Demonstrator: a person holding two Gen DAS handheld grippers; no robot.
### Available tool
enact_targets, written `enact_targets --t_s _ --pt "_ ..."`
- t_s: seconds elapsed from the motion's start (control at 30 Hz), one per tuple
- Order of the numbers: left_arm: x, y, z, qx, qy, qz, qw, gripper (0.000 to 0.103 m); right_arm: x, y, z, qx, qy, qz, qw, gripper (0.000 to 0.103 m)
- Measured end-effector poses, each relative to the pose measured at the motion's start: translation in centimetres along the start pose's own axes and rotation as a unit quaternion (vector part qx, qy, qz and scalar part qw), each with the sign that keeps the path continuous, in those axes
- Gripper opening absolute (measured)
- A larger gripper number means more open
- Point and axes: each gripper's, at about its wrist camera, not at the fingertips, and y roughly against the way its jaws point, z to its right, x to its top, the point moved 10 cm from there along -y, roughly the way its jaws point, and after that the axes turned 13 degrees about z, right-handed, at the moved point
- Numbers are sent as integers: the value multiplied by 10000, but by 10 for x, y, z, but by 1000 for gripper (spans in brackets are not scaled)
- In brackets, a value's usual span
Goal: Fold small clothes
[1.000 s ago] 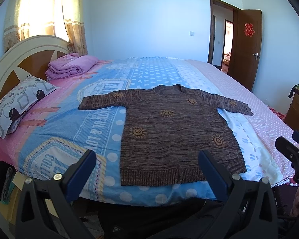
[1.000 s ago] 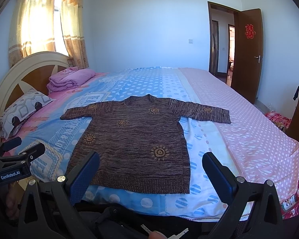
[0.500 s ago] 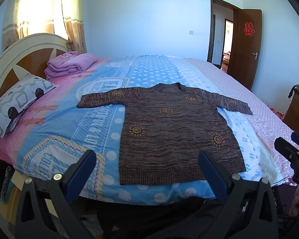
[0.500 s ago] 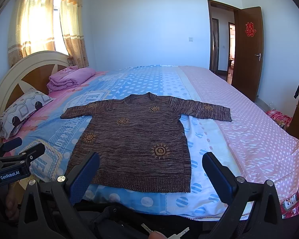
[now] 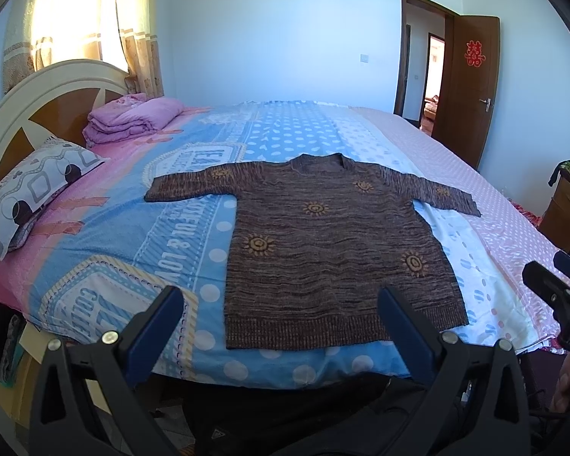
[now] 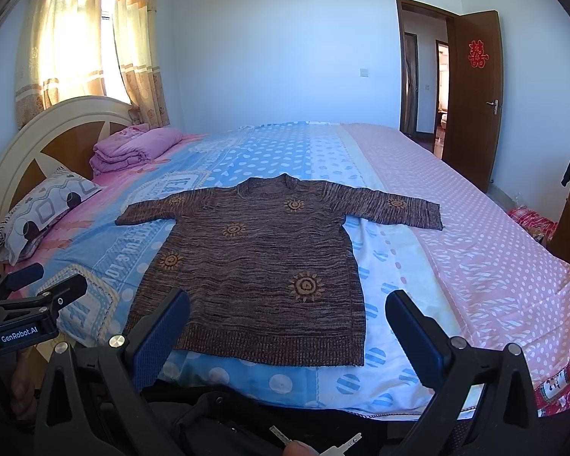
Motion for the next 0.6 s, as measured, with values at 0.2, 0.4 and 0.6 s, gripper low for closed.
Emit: enact_targets --t_s 0.2,0.4,0.6 --pt "0 -1 -2 -20 19 -44 10000 103 0 0 0 -1 -3 1 10000 102" --pt "0 -1 -2 -22 17 -47 10000 103 -2 -2 0 21 -12 -22 10000 102" --pt "-1 -3 -4 -23 45 -87 9999 103 -3 -2 1 34 -51 -37 10000 102"
